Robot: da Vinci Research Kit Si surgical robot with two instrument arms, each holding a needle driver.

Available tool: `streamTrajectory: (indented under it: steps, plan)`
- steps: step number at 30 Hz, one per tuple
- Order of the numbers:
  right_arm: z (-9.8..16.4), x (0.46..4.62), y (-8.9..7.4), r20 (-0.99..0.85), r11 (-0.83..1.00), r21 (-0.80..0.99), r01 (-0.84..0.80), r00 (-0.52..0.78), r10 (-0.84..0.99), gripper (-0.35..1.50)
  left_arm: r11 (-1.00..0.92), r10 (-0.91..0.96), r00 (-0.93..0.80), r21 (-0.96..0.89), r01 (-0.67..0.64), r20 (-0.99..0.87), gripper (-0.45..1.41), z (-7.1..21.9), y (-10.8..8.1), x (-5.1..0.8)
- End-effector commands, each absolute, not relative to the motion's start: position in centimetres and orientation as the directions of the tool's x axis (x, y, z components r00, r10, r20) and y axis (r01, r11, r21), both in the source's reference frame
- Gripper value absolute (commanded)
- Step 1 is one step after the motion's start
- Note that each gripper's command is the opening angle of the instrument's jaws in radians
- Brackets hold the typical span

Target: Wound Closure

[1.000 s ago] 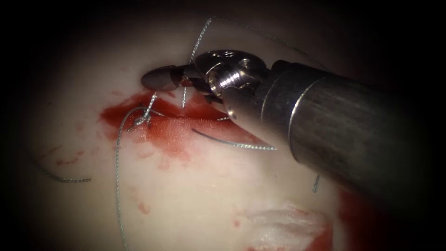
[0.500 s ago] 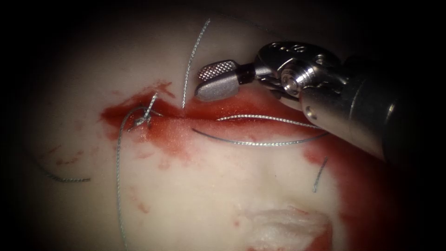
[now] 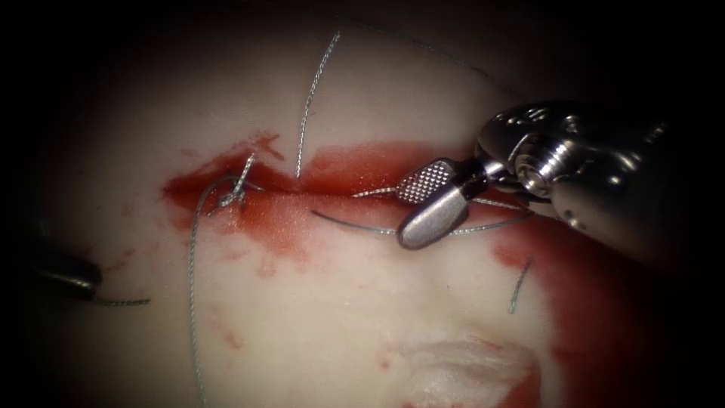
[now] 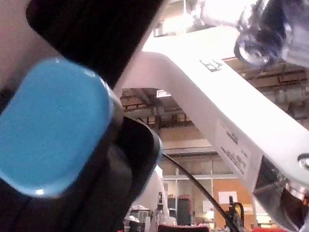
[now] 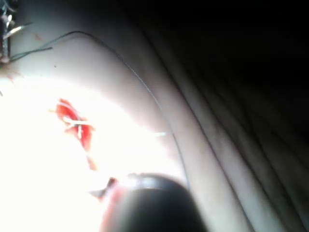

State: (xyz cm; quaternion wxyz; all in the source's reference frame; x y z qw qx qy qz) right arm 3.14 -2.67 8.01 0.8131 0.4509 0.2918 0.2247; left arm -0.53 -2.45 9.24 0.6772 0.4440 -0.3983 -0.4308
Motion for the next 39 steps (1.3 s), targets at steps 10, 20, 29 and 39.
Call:
streamTrajectory:
  steps: [10, 20, 29, 39]
  plan:
    - [8.1, 3.62, -2.7, -0.251, 0.556, 0.821, -0.13, 0.792, 0.556, 0.36, 0.239, -0.925, 0.347, 0.945, 0.225, 0.152, -0.45, 9.3, -2.4, -0.66]
    - [8.0, 3.46, -2.6, -0.136, 0.5, 0.835, -0.229, 0.795, 0.591, -0.35, 0.249, -0.931, 0.328, 0.936, 0.247, 0.161, -0.45, 9.3, -2.4, -0.64]
    - [8.0, 2.68, -2.8, 0.085, 0.455, 0.844, -0.284, 0.908, 0.41, -0.35, 0.25, -0.935, 0.315, 0.933, 0.257, 0.164, -0.45, 9.3, -2.4, -0.61]
    - [7.9, 2.04, -3.0, 0.217, 0.442, 0.847, -0.297, 0.95, 0.224, -0.35, 0.249, -0.937, 0.308, 0.932, 0.262, 0.164, -0.45, 9.3, -2.3, -0.59]
